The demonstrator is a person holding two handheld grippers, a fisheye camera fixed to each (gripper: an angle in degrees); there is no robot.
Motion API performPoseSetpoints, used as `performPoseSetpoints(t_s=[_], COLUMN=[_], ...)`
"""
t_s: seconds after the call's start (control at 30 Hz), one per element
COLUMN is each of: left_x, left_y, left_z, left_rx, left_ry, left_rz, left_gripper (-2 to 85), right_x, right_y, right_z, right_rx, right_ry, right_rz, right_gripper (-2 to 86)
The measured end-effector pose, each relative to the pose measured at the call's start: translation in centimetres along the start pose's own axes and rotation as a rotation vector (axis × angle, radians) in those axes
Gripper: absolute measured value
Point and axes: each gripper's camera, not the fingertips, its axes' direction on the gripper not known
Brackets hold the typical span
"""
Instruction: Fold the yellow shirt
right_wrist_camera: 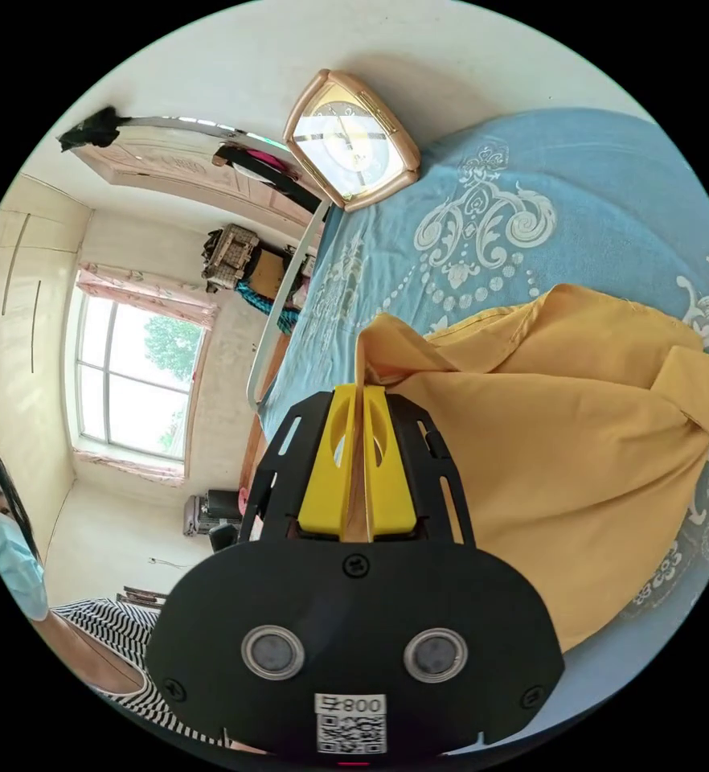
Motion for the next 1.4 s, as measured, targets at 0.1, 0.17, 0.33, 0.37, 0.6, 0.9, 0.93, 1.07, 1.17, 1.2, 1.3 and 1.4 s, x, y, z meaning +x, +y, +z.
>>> performPoseSetpoints(t_s=[0.1,0.17,0.33,0.37,0.6,0.9,0.93,1.07,1.17,1.2,1.3,1.4], left_x=[-4.0,-7.2,-12.2,-13.3,-17.9,-17.8,-17.2,-15.5,-15.9,-16.1,-16.3,-15.3], left_y=[0.6,1.2,2.5,2.8,4.1,4.7,4.6,3.6,2.8,2.6,2.3,2.0], left_z=[-1.7,-2.9,-4.8,-5.3,-8.1,-11.3,-11.4,-10.0,-7.9,-7.6,-7.1,-7.0], left_rx=[0.012,0.022,0.034,0.039,0.094,0.167,0.169,0.107,0.03,0.01,0.006,0.001], left_ry=[-0.008,-0.007,0.018,0.031,0.07,-0.049,-0.069,-0.13,-0.245,-0.259,-0.243,-0.253], left_rz=[-0.038,-0.086,-0.127,-0.132,-0.17,-0.054,-0.018,0.096,0.085,0.071,0.055,0.062], left_gripper=[1.2,1.4,1.7,1.8,1.8,0.5,0.4,0.2,0.2,0.2,0.2,0.2], right_x=[-2.3,-3.6,-7.9,-8.3,-14.0,-23.1,-24.1,-25.4,-26.2,-26.8,-28.3,-29.5], right_y=[-2.7,-4.2,-8.2,-8.5,-12.1,-13.6,-13.4,-13.1,-12.4,-12.3,-11.9,-12.2], right_z=[2.6,4.0,6.8,6.9,5.2,0.7,0.7,2.7,4.2,4.2,3.6,2.6], right_rx=[-0.043,-0.073,-0.148,-0.15,-0.12,-0.073,-0.085,-0.191,-0.206,-0.2,-0.184,-0.218], right_ry=[0.029,0.053,0.117,0.124,0.141,0.23,0.298,0.527,0.617,0.63,0.67,0.678], right_rz=[0.006,0.005,-0.016,-0.017,-0.064,-0.227,-0.254,-0.301,-0.358,-0.371,-0.411,-0.43], right_gripper=[1.1,1.2,1.7,1.8,2.3,1.7,1.5,0.8,0.3,0.2,0.0,0.0])
